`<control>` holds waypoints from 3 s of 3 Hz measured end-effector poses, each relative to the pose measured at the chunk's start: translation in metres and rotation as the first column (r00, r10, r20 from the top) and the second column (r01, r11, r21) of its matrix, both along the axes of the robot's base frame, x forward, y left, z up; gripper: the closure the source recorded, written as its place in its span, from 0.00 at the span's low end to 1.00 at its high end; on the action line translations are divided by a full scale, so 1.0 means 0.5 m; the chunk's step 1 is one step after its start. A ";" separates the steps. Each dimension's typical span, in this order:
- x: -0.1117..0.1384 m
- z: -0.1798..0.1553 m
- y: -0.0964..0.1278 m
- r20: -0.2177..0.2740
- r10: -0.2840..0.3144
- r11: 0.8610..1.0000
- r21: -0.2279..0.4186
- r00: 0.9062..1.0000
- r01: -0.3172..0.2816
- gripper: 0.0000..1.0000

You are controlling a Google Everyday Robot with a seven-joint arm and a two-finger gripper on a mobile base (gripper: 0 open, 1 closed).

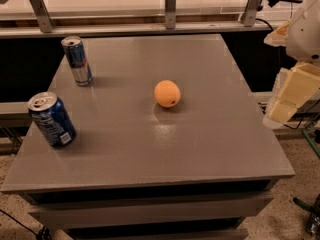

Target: Move orange near pepsi can

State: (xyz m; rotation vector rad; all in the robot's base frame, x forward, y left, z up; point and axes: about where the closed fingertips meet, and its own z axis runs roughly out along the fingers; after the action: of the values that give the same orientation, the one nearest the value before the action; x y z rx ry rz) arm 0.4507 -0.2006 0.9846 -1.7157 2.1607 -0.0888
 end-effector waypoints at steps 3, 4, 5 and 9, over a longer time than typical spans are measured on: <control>0.261 0.043 0.219 0.093 0.203 0.971 0.105 0.975 -0.213 0.00; 0.257 0.031 0.224 0.074 0.221 0.966 0.125 0.973 -0.229 0.00; 0.234 -0.038 0.251 0.008 0.295 0.933 0.215 0.956 -0.290 0.00; 0.219 -0.228 0.357 -0.079 0.449 0.841 0.374 0.890 -0.391 0.00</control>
Offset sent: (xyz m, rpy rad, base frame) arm 0.2000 0.1640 0.0113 0.1575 -0.0450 0.3247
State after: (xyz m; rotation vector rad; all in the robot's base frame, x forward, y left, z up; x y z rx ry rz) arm 0.5603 -0.0220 0.8707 -1.9817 1.7084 0.5418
